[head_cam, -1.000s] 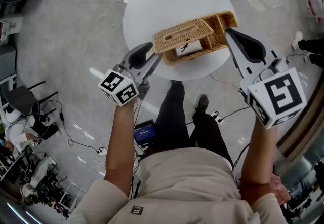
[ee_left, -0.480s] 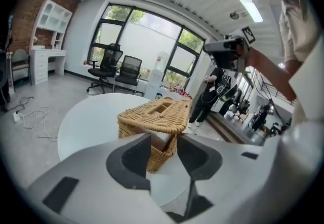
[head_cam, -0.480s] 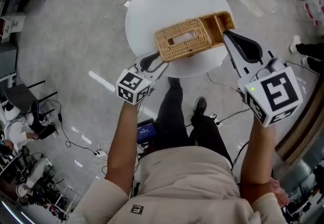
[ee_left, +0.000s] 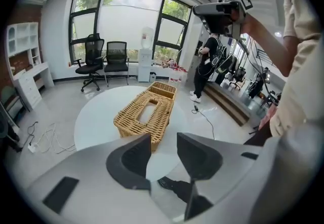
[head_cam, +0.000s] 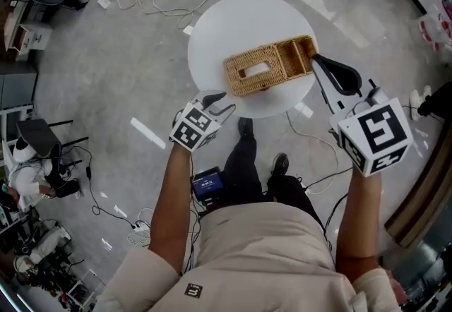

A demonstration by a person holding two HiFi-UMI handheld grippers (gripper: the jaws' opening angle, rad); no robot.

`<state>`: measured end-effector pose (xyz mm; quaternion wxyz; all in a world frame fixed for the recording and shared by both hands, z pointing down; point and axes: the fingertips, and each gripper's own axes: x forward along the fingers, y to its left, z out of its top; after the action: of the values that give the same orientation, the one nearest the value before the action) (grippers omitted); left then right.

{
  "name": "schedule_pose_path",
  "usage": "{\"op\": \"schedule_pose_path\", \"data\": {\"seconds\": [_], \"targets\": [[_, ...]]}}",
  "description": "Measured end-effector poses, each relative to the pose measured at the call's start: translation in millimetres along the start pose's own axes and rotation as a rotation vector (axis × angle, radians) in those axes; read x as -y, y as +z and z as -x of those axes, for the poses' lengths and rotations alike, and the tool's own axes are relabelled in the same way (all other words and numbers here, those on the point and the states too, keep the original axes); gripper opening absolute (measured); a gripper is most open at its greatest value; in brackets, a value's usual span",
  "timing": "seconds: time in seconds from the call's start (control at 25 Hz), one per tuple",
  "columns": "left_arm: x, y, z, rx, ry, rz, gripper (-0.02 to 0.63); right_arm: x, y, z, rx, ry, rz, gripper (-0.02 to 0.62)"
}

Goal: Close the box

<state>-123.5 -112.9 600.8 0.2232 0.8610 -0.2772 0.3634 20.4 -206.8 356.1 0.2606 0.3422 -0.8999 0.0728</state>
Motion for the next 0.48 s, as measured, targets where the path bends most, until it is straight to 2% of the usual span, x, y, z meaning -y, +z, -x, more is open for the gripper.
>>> {"op": "schedule_pose_path", "data": {"seconds": [0.08, 0.16, 0.32, 0.48], "targets": [[7.5, 15.7, 20.0, 0.024, 0.02, 0.002, 0.153, -2.4, 6.6, 13.0, 0.01, -0.002, 0.01, -0.008], [15.5, 40.3, 43.3, 0.088, 0.038, 0.015, 0.152, -4.4, 12.5, 27.1, 0.02, 0.002, 0.025, -0.008], [34.4, 101.9, 100.8, 0.293, 0.066, 0.042, 0.141, -12.2, 23.5, 57.1, 0.046, 0.011, 0.047, -0.008], [52.1, 160.5, 164.8, 0.477, 0.132, 0.038, 0.112, -25.6, 36.5, 88.6, 0.094, 0.048, 0.047, -0.008]]}}
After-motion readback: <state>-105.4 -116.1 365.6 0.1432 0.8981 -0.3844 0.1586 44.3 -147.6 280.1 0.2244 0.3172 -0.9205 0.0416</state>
